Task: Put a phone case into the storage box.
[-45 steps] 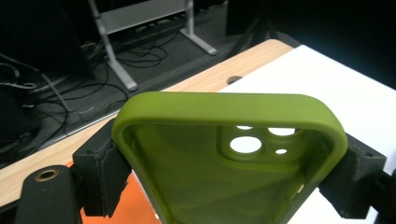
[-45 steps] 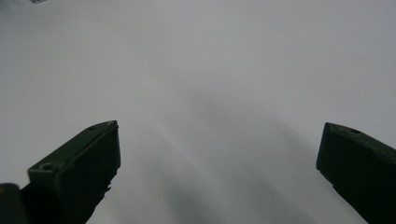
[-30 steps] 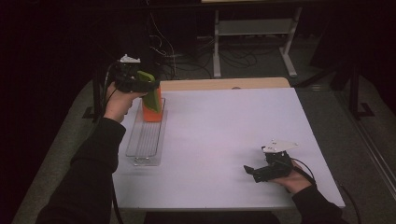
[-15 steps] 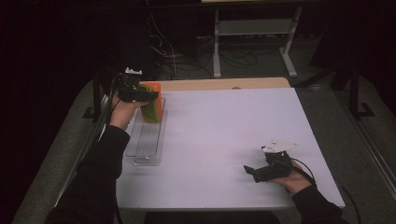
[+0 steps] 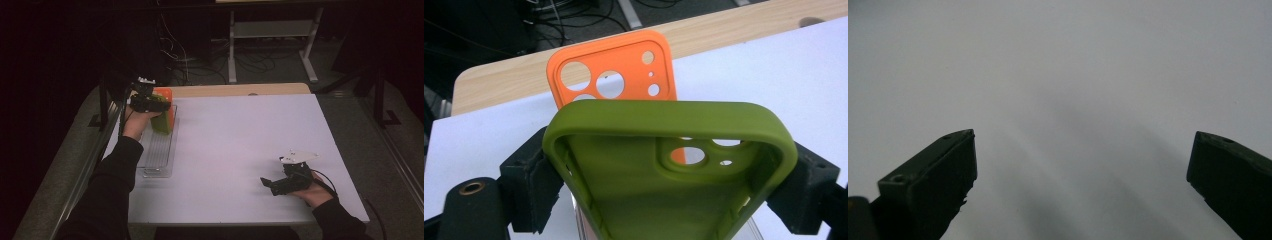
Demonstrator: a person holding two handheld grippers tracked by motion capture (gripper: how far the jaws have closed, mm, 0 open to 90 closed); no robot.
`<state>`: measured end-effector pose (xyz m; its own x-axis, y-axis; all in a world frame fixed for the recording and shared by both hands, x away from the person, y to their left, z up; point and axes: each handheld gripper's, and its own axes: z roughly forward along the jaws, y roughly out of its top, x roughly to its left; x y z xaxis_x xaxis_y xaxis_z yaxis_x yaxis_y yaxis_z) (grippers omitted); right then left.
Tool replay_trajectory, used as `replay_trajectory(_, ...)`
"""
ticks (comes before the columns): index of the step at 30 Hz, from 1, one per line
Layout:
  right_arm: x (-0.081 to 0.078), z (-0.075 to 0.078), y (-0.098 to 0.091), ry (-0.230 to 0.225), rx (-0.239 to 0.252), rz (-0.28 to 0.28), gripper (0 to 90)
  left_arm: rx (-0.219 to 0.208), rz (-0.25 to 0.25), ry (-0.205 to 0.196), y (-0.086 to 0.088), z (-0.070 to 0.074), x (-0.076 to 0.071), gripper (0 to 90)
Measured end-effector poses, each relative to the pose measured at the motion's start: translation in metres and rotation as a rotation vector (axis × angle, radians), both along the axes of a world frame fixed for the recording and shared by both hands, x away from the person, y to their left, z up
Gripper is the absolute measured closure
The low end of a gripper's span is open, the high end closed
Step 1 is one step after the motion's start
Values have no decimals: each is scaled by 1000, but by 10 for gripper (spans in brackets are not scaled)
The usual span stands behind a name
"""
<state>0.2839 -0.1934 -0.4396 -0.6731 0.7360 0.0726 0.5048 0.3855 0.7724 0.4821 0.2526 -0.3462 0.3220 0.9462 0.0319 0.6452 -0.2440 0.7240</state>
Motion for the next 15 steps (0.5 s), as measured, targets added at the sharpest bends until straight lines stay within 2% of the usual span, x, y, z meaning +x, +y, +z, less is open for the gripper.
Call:
replay_trajectory(5,0,0,0,0,1,2,0,5,22,-13,-2,-4,5,140)
replay_trajectory(10,0,0,0,-1,2,1,0,-16,52,-16,-1,-9,10,137)
replay_trajectory(11,0,0,0,1,5,1,0,-10,50,-24,0,-10,11,136)
replay_trajectory(12,0,0,0,-2,2,3,0,-24,64,-29,-1,-11,12,135)
replay_trajectory(15,0,0,0,-1,2,5,0,-12,69,-41,-1,-14,15,132)
